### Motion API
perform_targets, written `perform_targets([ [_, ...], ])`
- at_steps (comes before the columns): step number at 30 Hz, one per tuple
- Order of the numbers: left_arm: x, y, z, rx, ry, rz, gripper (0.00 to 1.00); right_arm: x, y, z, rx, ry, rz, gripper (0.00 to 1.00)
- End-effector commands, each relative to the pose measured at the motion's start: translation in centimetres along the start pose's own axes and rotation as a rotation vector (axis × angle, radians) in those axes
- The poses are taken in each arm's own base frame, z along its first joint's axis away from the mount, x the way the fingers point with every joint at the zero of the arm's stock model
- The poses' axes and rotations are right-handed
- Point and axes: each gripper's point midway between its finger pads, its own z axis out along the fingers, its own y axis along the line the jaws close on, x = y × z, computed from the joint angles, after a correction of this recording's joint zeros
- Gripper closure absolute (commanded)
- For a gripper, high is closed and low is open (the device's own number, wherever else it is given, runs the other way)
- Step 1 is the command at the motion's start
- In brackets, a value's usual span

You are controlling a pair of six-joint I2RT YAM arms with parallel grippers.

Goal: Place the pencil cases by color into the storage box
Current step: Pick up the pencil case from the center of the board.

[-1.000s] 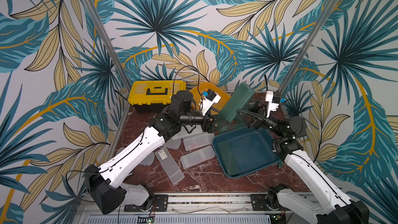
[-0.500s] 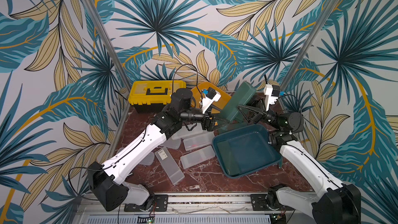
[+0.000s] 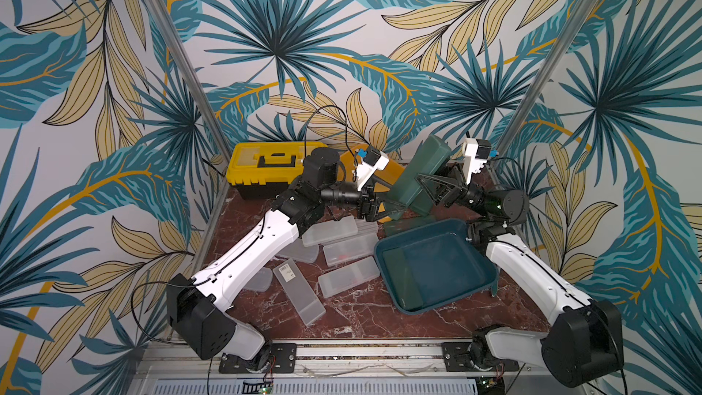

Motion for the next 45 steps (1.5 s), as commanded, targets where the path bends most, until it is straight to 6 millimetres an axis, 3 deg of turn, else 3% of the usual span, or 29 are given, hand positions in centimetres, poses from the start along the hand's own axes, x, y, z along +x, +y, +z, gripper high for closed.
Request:
perform_targets([
  [1,-3.6,-1.1,-0.6,0.05,-0.071,0.102,0.43,-0.9,0.2,0.4,-0.028,-0.017,-0.019,0.15],
  [17,-3.6,2.8,-0.5,0.017,-0.082,0.06,0.39,-1.0,-2.1,1.0,-0.048,-0.06,0.02,0.35],
  [25,-3.8,3.3,-1.1,-0.013,-0.092,0.054,0.24,-1.2,-2.8,1.1,-0.051,-0.08,0.037,0.4],
  [34,-4.1,5.9,-4.0,-0.183,-0.148,0.004,0.13,-0.1,-4.7,1.1,0.041,-0.027,0.036,0.4],
  [40,-3.8,9.4,-6.3,-0.412,-0.213,-0.047,0.09,2.2,-7.4,0.6,0.188,0.077,0.033,0.4],
  [45,-2.9,12.4,-8.3,-0.592,-0.239,-0.122,0.08,4.8,-10.6,-1.3,0.411,0.208,0.028,0.4],
])
